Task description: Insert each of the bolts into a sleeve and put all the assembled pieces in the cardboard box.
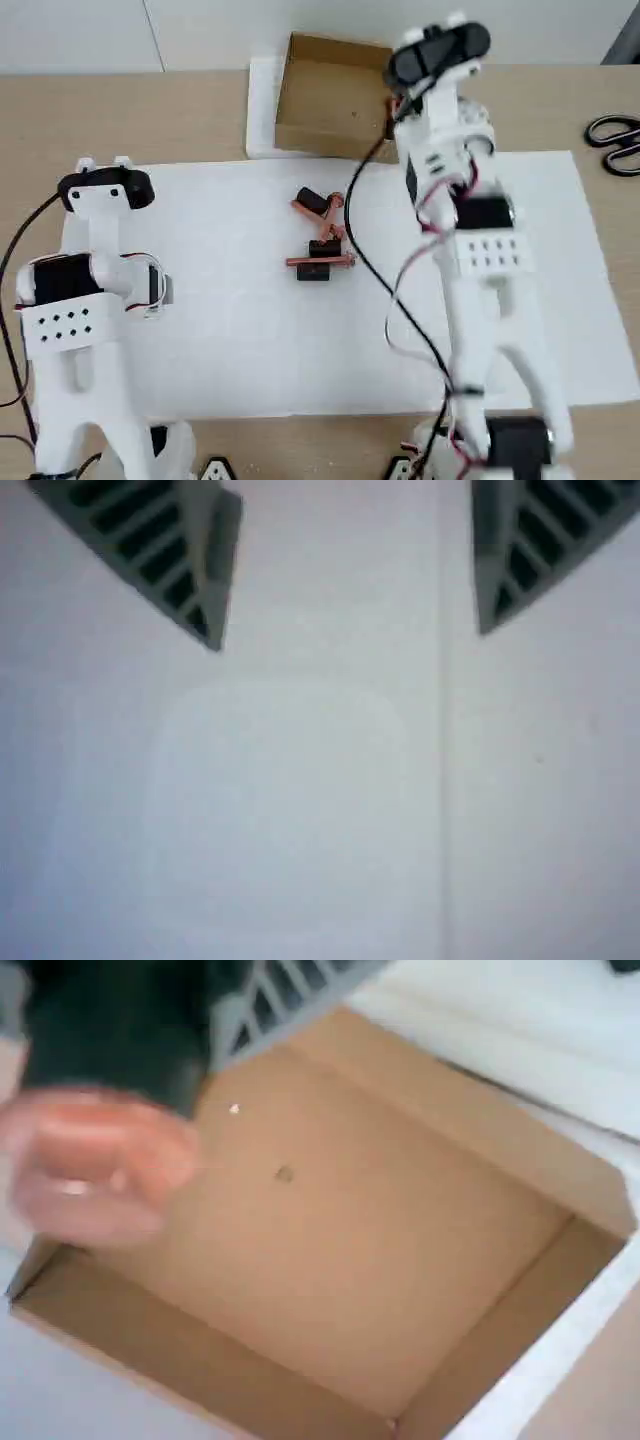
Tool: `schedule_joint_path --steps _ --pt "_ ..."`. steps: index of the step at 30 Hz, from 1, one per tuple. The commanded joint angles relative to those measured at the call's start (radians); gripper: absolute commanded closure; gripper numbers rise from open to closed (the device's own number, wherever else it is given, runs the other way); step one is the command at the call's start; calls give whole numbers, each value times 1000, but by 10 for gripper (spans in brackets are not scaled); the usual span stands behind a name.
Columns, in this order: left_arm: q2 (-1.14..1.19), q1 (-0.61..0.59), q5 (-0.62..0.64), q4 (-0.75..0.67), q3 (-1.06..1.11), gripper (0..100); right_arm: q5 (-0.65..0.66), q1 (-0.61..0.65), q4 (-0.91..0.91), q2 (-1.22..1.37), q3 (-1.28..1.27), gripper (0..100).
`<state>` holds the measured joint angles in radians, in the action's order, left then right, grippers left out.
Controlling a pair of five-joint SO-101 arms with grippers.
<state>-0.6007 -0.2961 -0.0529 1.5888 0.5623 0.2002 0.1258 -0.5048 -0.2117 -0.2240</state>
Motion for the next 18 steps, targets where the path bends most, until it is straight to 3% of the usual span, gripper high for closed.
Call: schedule_joint_path --steps 1,9,18 --pt "-9 -6 -6 -20 1 844 -63 18 31 232 318 995" --pt "-9 -6 -6 -20 1 844 -147 73 31 691 735 995" --pt "-9 -6 -6 -20 1 844 -203 176 31 1001 1042 995"
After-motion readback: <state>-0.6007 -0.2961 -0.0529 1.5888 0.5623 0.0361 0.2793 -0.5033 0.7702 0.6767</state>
